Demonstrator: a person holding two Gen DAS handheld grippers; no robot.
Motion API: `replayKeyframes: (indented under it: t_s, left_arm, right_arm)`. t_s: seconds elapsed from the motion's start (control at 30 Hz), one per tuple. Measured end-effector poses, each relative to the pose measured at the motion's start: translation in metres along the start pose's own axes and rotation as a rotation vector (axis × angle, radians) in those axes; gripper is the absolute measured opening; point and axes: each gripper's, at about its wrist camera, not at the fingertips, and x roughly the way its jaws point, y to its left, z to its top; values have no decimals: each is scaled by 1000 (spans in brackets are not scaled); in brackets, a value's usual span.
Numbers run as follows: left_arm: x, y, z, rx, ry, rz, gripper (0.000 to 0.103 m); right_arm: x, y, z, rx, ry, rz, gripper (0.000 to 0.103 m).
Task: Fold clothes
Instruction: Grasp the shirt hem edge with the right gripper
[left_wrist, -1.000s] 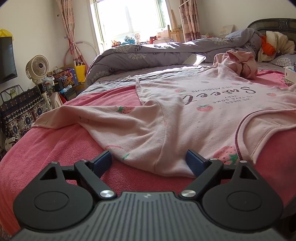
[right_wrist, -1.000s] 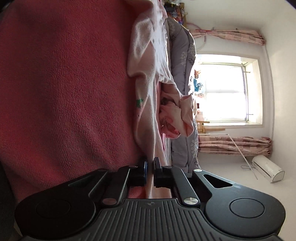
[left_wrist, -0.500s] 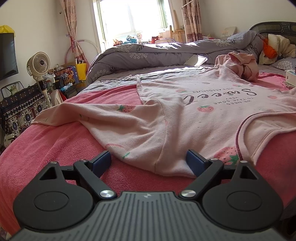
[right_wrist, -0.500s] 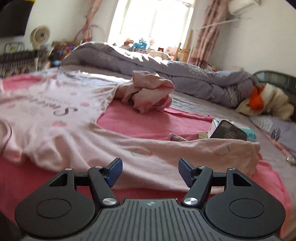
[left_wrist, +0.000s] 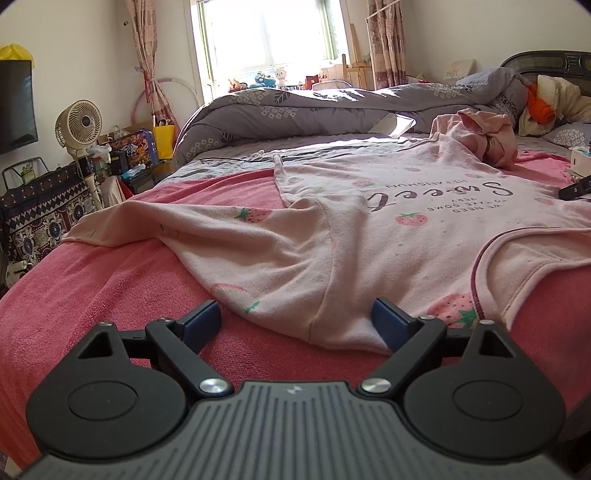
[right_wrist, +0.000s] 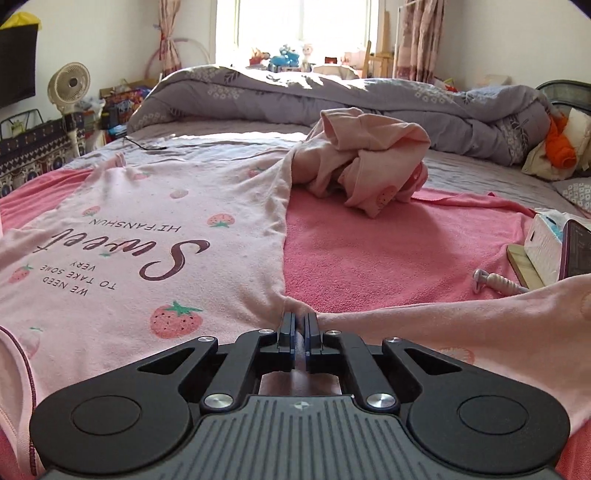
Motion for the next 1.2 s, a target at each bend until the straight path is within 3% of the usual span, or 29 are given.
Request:
replayKeyframes:
  t_s: [0.2, 0.3, 0.37, 0.43, 0.57, 0.6, 0.63, 0.7, 0.77, 0.83, 0.87, 0.93, 1.03, 1.2]
  left_arm:
    - [0, 0, 0, -1, -5, 0, 91]
    - [0, 1, -1, -4, -8, -5, 91]
    - [0, 1, -1, -6, -9, -8, 91]
    - [0, 1, -1, -6, -10, -8, 91]
    - [1, 0, -1, -7, -10, -6, 92]
    - [1, 0, -1, -7, -10, -5, 92]
    - [1, 0, -1, -8, -9, -3, 92]
    - [0, -1, -2, -11, -9, 1, 92]
    - [0, -1, -2, -12, -9, 2, 92]
    - [0, -1, -2, -12, -9, 0, 92]
    - [0, -1, -2, -13, -9, 1, 92]
    - [0, 0, -2, -13, -9, 4, 92]
    - [0, -1, -1, -12, -7, 7, 92]
    - [-1, -2, -1, -11, -5, 10, 92]
  right_arm:
    - [4, -18, 5, 57, -21, -118, 2]
    - [1, -51, 9, 196, -9, 15, 5]
    - [-7, -67, 10, 248, -17, 64, 15]
    - [-16, -72, 12, 220, -39, 14, 60]
    - [-11, -55, 11, -20, -32, -105, 78]
    - [-1, -51, 9, -66, -4, -118, 88]
    - [12, -49, 7, -91, 45, -119, 89]
    - [24, -58, 1, 7, 62, -85, 89]
    - [21, -64, 0, 61, 54, -35, 72]
    - [13, -62, -3, 49, 38, -14, 38]
    - [8, -60, -5, 43, 30, -5, 32]
    - [2, -65, -4, 91, 7, -9, 8]
    - [-6, -75, 0, 183, -36, -7, 6]
    - [-17, -68, 14, 152, -105, -24, 6]
